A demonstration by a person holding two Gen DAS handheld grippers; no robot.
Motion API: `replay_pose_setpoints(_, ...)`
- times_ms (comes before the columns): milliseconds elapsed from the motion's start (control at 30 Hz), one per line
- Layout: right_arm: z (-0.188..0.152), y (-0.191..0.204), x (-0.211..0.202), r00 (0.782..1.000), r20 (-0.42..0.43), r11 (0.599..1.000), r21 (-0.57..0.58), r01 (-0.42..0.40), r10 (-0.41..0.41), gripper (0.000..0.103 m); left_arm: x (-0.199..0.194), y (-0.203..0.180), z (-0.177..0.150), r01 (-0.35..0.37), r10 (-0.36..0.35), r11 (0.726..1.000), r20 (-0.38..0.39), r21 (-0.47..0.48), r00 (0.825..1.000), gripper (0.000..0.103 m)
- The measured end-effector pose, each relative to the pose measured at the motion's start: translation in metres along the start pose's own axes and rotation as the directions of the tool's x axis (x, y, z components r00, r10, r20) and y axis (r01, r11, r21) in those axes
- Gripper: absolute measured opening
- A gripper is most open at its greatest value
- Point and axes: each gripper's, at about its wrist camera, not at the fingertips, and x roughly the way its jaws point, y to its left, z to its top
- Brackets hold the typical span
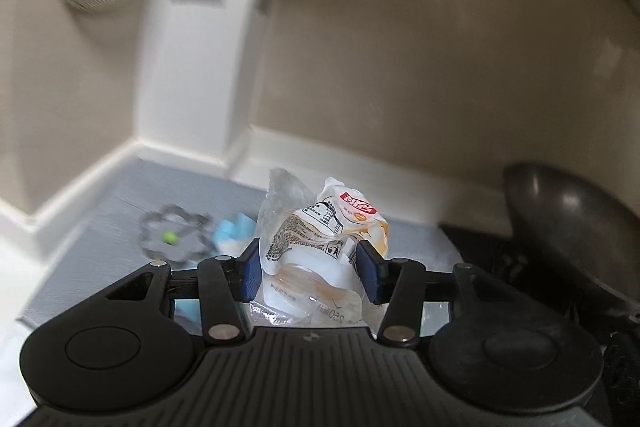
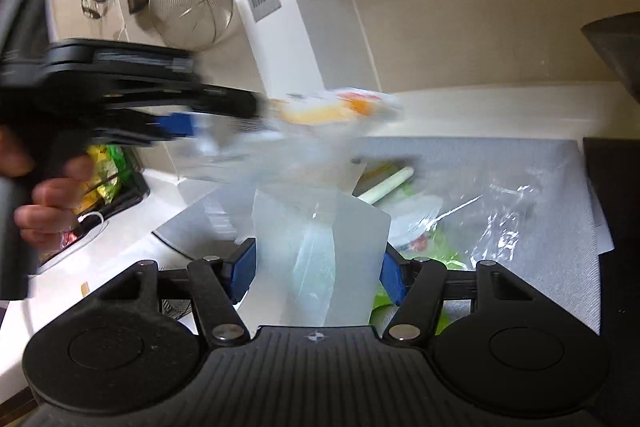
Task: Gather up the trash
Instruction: 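Grasp the white snack wrapper with the left gripper, then lift the snack wrapper with the left gripper away from the mat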
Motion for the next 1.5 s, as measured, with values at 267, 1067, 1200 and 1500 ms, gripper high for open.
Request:
replay_pose_setpoints(267, 0.001, -0.009, -0.001, 1.0, -0.015, 0.999, 0.039, -0.009, 0.01, 0.066, -0.031, 0.042, -0.019, -0.056, 0.041, 0.986, -0.103, -0.154, 0.994, 0.056)
replay_pose_setpoints(1067, -0.001, -0.014, 0.011, 0.994, -0.105, 0.995, 0.097, -0.012, 0.023, 0.076, 0.015, 0.007, -0.067, -0.088, 0.134, 0.98, -0.264, 0.18, 0.955, 0.042)
replay_pose_setpoints(1200, -0.001, -0.014, 0.012, 0.993, -0.111, 0.995, 0.101, -0.015, 0.026, 0.076, 0.013, 0.022, -0.063, -0.076, 0.101, 0.992, -0.285, 0.099, 0.953, 0.0)
replay_pose_setpoints(1500, -0.001, -0.015, 0.013, 0.993, -0.118, 0.994, 0.105, -0.02, 0.033, 0.077, 0.003, -0.005, -0.065, -0.15, 0.2, 0.943, -0.145, 0.296, 0.969, 0.078)
